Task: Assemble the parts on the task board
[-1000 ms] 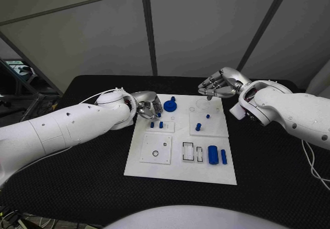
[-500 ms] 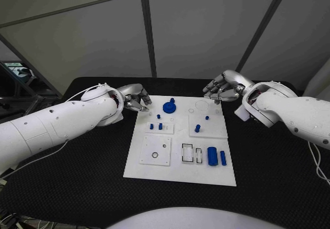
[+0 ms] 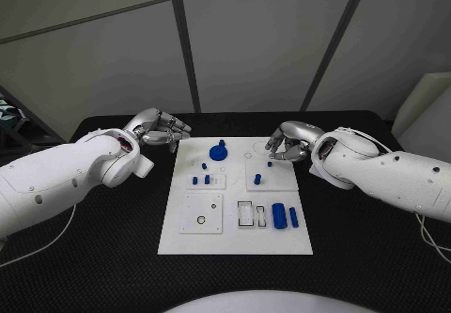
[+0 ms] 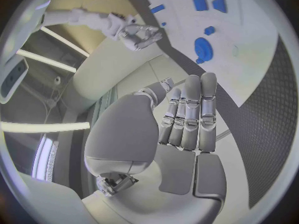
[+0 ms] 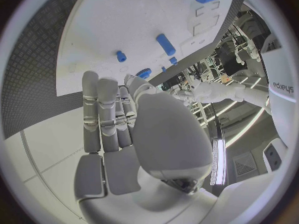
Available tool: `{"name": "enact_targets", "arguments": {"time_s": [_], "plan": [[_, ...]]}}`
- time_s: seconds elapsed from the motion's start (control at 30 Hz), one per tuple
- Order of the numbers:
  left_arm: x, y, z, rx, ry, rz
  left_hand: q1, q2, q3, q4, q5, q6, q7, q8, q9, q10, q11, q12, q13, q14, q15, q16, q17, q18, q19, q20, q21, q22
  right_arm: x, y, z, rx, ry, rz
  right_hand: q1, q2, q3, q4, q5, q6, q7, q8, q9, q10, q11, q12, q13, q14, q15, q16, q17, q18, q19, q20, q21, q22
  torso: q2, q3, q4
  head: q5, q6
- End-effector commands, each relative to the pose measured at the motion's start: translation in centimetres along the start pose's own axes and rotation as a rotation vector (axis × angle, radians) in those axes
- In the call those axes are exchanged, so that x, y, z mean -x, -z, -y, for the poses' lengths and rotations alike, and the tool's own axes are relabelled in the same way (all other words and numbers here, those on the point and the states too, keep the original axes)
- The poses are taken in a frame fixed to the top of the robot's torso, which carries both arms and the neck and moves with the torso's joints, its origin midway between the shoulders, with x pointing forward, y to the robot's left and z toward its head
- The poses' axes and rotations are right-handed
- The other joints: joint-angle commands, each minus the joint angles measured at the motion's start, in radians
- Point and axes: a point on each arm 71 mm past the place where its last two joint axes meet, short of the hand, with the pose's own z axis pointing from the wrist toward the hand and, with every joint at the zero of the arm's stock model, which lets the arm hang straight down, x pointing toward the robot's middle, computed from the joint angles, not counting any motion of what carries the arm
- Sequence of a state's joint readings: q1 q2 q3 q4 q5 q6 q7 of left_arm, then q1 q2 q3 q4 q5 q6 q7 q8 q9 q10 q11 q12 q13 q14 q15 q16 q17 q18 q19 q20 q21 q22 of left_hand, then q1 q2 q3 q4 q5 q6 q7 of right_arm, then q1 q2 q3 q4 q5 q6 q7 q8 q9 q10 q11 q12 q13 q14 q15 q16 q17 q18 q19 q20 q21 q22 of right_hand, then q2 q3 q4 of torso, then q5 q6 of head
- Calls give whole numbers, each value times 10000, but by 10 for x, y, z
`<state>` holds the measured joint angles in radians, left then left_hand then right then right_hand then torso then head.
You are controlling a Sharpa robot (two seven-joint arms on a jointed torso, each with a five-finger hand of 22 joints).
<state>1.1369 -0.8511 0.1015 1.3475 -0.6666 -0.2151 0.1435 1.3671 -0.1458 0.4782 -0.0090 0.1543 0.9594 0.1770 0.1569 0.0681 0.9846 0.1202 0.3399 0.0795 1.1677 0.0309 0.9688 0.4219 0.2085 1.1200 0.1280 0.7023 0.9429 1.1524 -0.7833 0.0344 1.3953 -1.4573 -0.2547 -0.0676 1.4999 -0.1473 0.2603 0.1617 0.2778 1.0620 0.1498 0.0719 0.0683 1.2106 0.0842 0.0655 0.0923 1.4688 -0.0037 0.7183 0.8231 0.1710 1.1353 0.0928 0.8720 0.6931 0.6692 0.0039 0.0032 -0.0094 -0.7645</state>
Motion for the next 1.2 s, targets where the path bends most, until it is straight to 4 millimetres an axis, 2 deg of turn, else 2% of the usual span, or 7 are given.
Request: {"name": "enact_targets", "arguments": {"time_s": [0.03,0.23,0.43,0.7,0.83,1.07,1.2], "plan": [[3,4,4,-268,4620,825,-131,58,-111,74,-41,-15,91,65,0,-65,-8,146,25,-121,25,-248,-189,-253,-186,33,-297,-195,-5,0,-1,-266,1664,-170,-32,-114,88,-5,-90,-104,24,-67,-14,-144,3,-22,-53,391,-24,258,171,-84,44,42,171,179,10,-21,36,-166,52],[2,8,5,-356,5782,945,-96,113,-254,68,-35,15,94,118,7,-14,-22,325,56,-174,24,-418,-347,-247,-243,42,-483,-327,-15,1,-4,-292,2103,-495,-140,-211,136,1,-165,-127,72,-58,-7,-349,51,-20,-145,367,25,735,490,-117,80,83,459,494,8,5,-9,-211,92],[1,9,6,-424,6058,952,-69,132,-289,57,-34,28,98,137,9,-10,-22,372,61,-198,25,-464,-392,-247,-259,43,-535,-363,-20,1,-6,-268,2217,-730,-227,-266,133,17,-205,-155,93,-60,-7,-458,81,-10,-192,362,50,1077,729,-143,124,111,647,706,14,-18,11,-233,99],[0,9,6,-448,6134,946,-41,151,-326,43,-31,28,110,152,7,-27,-15,414,61,-236,30,-513,-442,-250,-282,45,-593,-402,-27,-1,-8,-221,2244,-1018,-224,-191,297,-25,-193,-6,83,9,24,-274,53,111,-197,459,34,2268,1607,-281,523,126,1478,1658,16,-6,13,-218,54],[0,9,6,-417,6126,988,-30,158,-368,37,-32,-33,174,139,-4,-72,20,436,54,-256,49,-544,-482,-254,-295,53,-639,-434,-29,-1,-9,-212,2252,-1151,-124,-98,494,-100,-429,222,15,90,54,13,-38,223,-159,439,-25,2586,1812,-313,604,84,1740,1948,12,-7,9,-221,23],[3,9,4,-377,6093,1104,-29,165,-376,39,-32,-42,185,140,-5,-81,28,442,52,-259,55,-550,-490,-255,-297,56,-648,-441,-28,1,-12,-53,2174,-927,-160,-126,625,-117,-480,277,11,75,43,76,-53,211,-163,429,-34,2908,2032,-365,698,65,2009,2260,9,6,-3,-196,19],[4,9,3,-358,6079,1151,-26,170,-382,38,-31,-47,191,143,-4,-87,33,447,52,-263,59,-555,-497,-256,-299,58,-656,-447,-24,2,-14,166,1952,-350,-229,-178,756,-110,-292,272,29,33,26,69,-36,168,-176,381,-20,3019,2061,-379,683,71,2125,2382,2,-4,9,-218,33]]}}
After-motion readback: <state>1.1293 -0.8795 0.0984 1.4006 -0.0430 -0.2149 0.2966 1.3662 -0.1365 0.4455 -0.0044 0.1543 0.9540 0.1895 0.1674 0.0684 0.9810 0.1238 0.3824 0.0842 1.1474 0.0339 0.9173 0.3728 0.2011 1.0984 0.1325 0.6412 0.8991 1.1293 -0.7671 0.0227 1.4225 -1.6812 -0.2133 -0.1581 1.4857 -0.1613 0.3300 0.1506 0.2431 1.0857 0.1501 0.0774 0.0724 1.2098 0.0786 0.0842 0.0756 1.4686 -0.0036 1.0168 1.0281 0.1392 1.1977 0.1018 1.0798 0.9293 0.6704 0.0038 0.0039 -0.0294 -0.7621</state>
